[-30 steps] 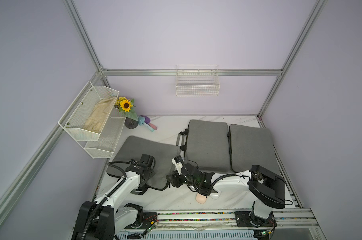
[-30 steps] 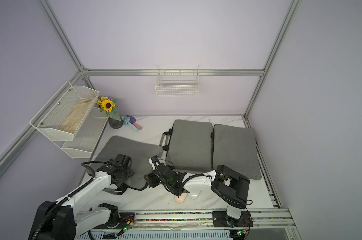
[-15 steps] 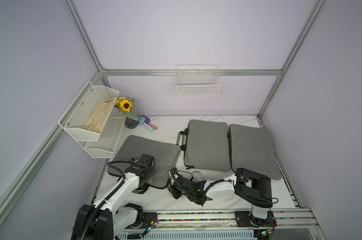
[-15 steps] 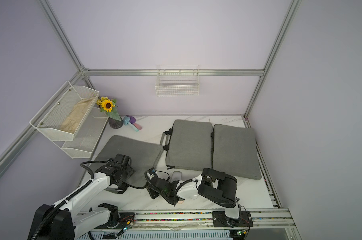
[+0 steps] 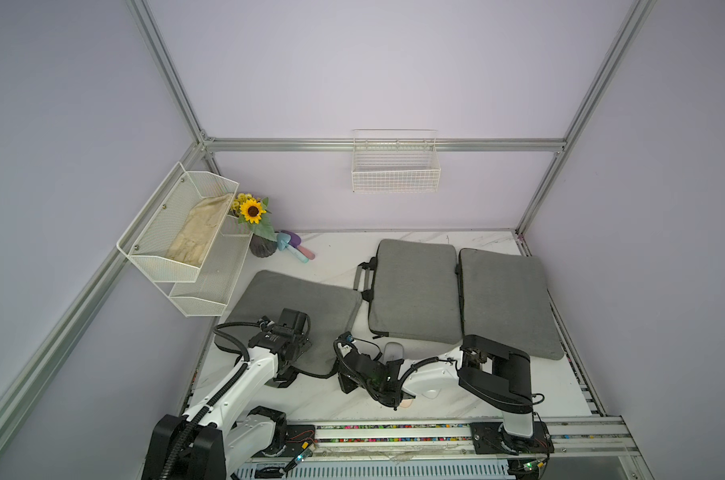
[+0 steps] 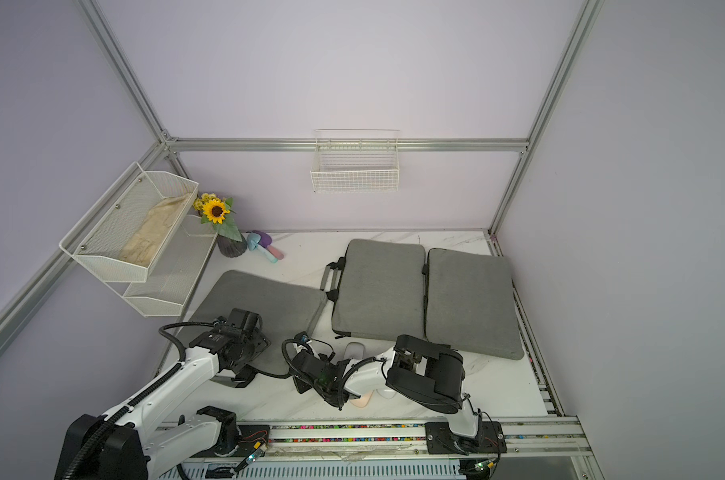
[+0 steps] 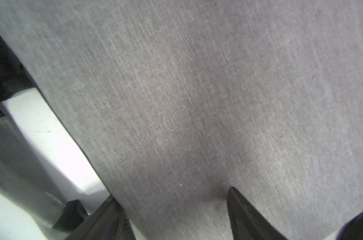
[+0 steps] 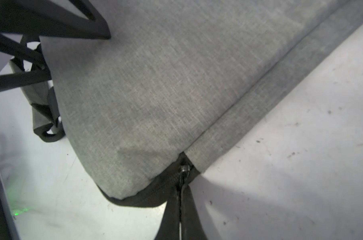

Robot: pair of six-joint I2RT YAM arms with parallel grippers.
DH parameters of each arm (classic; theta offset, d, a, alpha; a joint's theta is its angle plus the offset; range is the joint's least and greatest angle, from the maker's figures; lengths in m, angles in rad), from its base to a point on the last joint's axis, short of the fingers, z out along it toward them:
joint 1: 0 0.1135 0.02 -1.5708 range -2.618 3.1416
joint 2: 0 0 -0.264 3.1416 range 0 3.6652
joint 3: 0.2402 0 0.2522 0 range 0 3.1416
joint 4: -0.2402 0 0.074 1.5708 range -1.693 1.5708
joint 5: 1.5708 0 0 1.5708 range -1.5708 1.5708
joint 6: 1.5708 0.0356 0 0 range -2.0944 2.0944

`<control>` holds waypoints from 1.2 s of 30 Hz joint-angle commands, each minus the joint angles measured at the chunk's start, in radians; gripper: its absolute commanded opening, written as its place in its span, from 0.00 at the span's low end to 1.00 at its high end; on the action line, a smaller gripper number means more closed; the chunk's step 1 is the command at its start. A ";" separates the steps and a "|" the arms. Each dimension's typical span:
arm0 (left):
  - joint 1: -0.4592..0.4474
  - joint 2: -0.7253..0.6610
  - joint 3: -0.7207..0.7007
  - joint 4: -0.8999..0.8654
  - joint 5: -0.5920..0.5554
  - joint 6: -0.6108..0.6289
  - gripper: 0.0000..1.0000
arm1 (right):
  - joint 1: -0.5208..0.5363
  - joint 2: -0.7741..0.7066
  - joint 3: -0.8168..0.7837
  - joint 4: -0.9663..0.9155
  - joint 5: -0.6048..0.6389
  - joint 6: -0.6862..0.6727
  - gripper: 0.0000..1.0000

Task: Put the mouse into the laptop bag
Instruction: Unzip the zipper on the zippered laptop bag.

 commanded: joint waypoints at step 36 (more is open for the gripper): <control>-0.177 -0.216 -0.042 -0.129 0.077 -0.163 0.92 | 0.045 -0.098 -0.027 -0.109 0.102 -0.118 0.38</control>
